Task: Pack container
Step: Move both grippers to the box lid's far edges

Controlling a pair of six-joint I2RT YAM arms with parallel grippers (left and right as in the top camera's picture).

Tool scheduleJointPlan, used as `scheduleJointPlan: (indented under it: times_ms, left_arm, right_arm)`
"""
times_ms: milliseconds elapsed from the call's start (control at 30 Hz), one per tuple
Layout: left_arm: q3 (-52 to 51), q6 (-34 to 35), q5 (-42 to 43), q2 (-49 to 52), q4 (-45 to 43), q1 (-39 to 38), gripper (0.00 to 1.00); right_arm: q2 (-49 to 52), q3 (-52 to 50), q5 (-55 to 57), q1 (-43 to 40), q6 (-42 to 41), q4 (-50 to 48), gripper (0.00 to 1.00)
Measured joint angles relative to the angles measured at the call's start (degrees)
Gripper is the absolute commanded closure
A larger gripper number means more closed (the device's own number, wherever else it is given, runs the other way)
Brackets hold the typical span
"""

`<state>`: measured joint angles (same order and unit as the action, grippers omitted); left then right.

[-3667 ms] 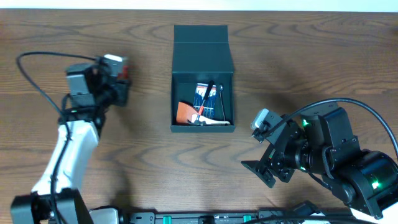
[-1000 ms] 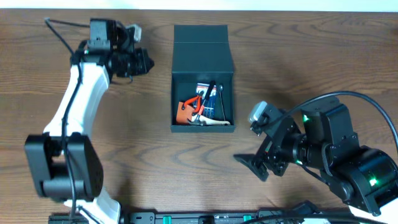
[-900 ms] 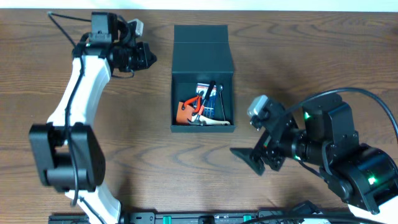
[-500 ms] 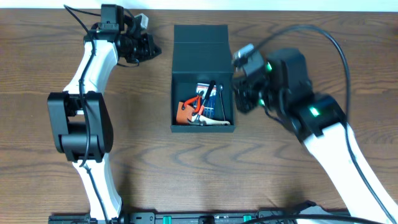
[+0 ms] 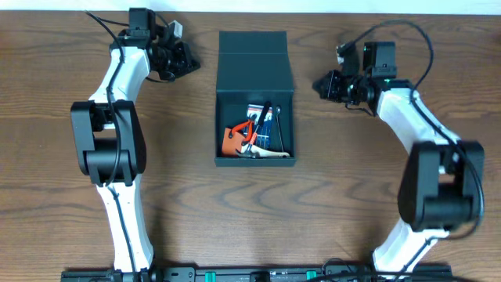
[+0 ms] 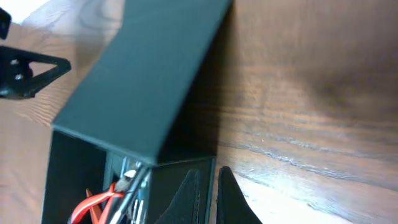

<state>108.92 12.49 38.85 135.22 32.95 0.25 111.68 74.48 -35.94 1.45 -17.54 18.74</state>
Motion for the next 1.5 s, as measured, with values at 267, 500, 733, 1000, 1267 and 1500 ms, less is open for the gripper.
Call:
scheduleJointPlan:
  times_ms: [267, 500, 733, 1000, 1267, 1500]
  left_arm:
    - [0.0, 0.39, 0.24, 0.11, 1.66, -0.42, 0.94]
    - [0.0, 0.66, 0.52, 0.24, 1.79, -2.75, 0.94]
    - [0.0, 0.66, 0.85, 1.11, 1.84, -4.66, 0.94]
    - [0.0, 0.72, 0.85, 2.84, 1.84, -4.68, 0.95]
    - [0.0, 0.81, 1.16, 3.17, 0.98, -4.98, 0.94]
    - [0.0, 0.83, 4.81, 3.21, -2.8, -5.14, 0.94]
  right_arm:
    - [6.08, -0.07, -4.04, 0.24, -4.07, -6.27, 0.99]
    - [8.81, -0.04, -4.85, 1.38, -8.07, -12.39, 0.99]
    - [11.67, -0.07, -5.25, 2.34, -11.23, -16.22, 0.99]
    - [11.76, -0.07, -5.55, 3.3, -13.57, -20.63, 0.99]
    - [15.63, -0.11, -6.56, 3.76, -16.92, -25.51, 0.99]
    - [16.02, -0.2, -9.62, 4.09, -18.1, -31.43, 0.99]
